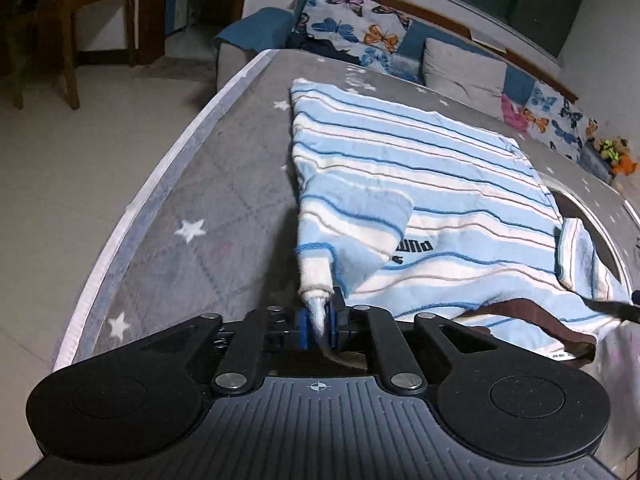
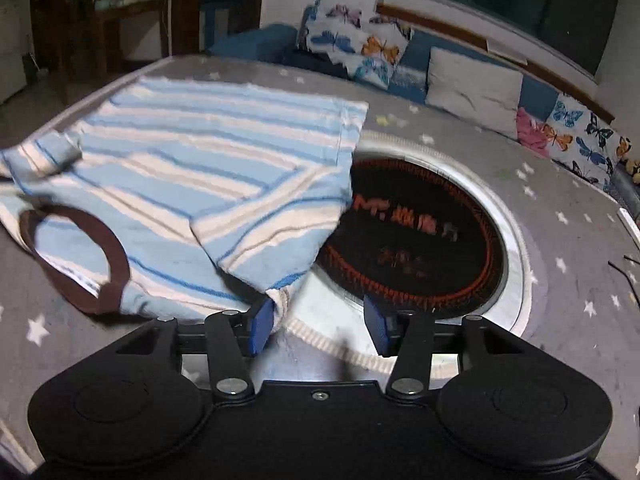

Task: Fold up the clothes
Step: 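Lay the shirt down on the bed and open both tools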

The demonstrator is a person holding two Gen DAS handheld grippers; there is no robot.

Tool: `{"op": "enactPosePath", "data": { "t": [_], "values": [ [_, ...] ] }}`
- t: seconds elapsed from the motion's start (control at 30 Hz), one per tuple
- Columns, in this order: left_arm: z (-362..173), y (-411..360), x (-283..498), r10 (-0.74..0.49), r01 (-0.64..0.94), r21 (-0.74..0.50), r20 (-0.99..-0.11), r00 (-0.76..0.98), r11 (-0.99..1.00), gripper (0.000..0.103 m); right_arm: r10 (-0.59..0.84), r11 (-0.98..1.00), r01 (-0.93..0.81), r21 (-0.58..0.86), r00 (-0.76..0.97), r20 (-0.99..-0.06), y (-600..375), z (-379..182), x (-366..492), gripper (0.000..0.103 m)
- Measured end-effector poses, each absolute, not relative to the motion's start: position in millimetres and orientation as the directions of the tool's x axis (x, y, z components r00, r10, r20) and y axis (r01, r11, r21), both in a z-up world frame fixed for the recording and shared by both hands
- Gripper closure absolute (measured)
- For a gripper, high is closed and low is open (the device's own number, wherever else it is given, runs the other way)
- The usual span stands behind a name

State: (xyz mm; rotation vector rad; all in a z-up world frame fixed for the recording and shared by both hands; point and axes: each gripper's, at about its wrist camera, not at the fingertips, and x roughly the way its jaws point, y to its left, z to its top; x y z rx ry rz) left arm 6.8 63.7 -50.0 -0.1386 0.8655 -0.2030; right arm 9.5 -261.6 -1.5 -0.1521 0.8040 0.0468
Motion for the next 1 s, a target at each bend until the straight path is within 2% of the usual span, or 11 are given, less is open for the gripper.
{"op": "enactPosePath", "data": {
  "t": [0.17, 0.37, 0.57, 0.67, 0.83, 0.9, 1.0],
  "values": [
    [-42.2, 63.4, 2.2, -0.215, 0.134, -0.169, -0.742, 0.634, 0.976, 0.073, 0.032, 0.974, -0.177, -0.138, 0.719, -0.694, -241.8, -0.1, 21.0, 0.051],
    [-31.4, 71.1, -10.3, -0.205, 0.150, -0.141, -0.731, 0.650, 0.979, 0.070, 0.103, 0.953, -0.270, -0.138, 0.715, -0.691, -215.0, 4.4, 21.4, 0.051],
    [-25.5, 68.9, -10.7, -0.222, 0.154, -0.160, -0.719, 0.658, 0.975, 0.068, 0.129, 0.946, -0.306, -0.112, 0.667, -0.734, -198.5, -23.1, 50.9, 0.053],
    [-23.0, 69.5, -13.9, -0.225, 0.166, -0.154, -0.719, 0.658, 0.974, 0.064, 0.124, 0.950, -0.297, -0.099, 0.648, -0.751, -196.6, -36.5, 65.2, 0.062],
    [-16.6, 76.0, -16.9, -0.229, 0.171, -0.154, -0.709, 0.666, 0.973, 0.061, 0.127, 0.955, -0.286, -0.081, 0.638, -0.760, -196.3, -48.8, 77.5, 0.070],
    [-15.2, 76.0, -12.7, -0.229, 0.168, -0.156, -0.705, 0.671, 0.973, 0.057, 0.118, 0.958, -0.275, -0.085, 0.647, -0.753, -197.2, -48.4, 78.1, 0.087],
    [-16.1, 70.5, 0.5, -0.221, 0.168, -0.146, -0.706, 0.673, 0.975, 0.054, 0.114, 0.963, -0.258, -0.083, 0.664, -0.739, -202.1, -44.1, 74.6, 0.095]
  ]
}}
